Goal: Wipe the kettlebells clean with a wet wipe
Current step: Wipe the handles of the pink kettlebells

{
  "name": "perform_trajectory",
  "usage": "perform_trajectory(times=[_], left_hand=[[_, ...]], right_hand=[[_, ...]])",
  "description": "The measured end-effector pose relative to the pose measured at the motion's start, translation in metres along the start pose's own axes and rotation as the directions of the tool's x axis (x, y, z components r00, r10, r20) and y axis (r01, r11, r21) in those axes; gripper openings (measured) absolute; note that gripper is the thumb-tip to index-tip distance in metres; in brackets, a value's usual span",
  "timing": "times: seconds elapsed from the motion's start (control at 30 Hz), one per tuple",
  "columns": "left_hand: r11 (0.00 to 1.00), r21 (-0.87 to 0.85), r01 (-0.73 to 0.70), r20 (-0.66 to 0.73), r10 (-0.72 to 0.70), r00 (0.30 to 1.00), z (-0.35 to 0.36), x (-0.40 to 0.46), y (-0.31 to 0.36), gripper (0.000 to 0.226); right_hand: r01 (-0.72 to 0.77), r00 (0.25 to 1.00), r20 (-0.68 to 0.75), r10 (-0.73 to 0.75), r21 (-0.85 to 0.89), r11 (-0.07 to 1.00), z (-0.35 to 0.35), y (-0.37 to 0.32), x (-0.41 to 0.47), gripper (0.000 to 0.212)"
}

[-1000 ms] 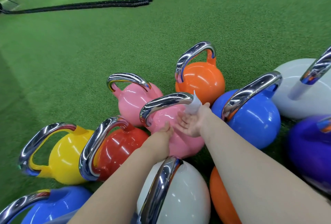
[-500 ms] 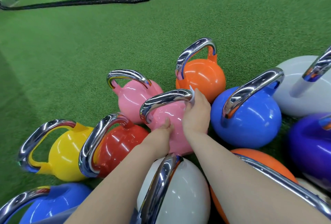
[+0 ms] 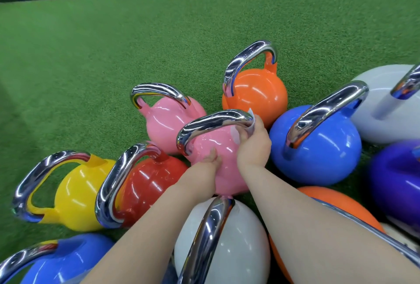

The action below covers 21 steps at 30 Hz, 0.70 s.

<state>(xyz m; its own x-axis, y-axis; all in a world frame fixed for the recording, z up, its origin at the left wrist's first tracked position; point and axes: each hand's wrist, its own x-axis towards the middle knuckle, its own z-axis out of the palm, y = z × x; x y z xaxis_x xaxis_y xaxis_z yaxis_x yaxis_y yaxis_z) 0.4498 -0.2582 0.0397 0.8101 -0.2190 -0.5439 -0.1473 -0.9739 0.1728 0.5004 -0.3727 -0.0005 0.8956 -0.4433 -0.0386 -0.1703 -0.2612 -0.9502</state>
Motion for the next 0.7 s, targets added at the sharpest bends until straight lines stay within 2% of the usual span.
perform_trajectory(times=[0.1,0.23,0.47,0.57,0.7], left_hand=[[1.0,0.004,0.002,0.007,-0.002,1.0,0.0,0.001,-0.001,0.073],[1.0,0.008,-0.015,0.008,0.015,1.0,0.0,0.0,-0.001,0.071],[0.997,0.065,-0.034,0.019,0.033,0.999,-0.003,-0.001,0.002,0.068],[0.999,0.04,-0.023,0.008,0.023,1.0,-0.002,-0.002,0.002,0.071],[0.999,0.043,-0.015,0.007,0.015,1.0,-0.005,-0.004,0.004,0.071]], right_hand=[[-0.136,0.991,0.003,0.136,0.053,0.989,0.004,0.001,0.0,0.044],[-0.277,0.958,0.094,0.27,0.065,0.959,0.0,0.011,0.005,0.032],[-0.39,0.906,0.188,0.378,0.028,0.92,0.0,0.014,0.014,0.035],[-0.376,0.897,0.248,0.367,-0.008,0.926,-0.007,0.01,0.018,0.036],[-0.363,0.917,0.15,0.37,-0.071,0.929,-0.009,0.008,0.014,0.036]])
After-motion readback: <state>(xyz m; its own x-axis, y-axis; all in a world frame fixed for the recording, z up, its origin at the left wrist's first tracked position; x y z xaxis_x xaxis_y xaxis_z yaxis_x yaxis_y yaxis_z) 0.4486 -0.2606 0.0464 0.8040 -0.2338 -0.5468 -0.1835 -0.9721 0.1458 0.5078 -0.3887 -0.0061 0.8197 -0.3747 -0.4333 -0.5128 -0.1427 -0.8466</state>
